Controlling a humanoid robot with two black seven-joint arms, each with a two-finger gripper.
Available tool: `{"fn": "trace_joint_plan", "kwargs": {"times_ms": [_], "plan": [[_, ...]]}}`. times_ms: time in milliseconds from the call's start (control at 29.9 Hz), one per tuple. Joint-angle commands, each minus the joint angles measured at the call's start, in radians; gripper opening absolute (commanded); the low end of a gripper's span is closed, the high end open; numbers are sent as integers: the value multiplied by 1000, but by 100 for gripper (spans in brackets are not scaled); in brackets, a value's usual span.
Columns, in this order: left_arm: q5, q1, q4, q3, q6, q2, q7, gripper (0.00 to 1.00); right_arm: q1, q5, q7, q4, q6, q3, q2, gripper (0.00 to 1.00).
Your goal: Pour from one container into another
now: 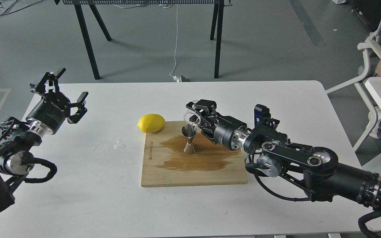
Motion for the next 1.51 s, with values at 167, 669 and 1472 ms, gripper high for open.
{"fn": "trace_joint_plan", "kwargs": {"times_ms": [167,669,1472], "plan": [[-2,0,5,0,0,-2,0,99,45,-6,1,-8,-1,-71,2,41],[0,0,6,0,0,-2,0,99,94,-7,1,-17,-9,-123,2,41],[0,0,6,0,0,-3,0,99,169,-69,2,-24,-29,-214,-1,41]]}}
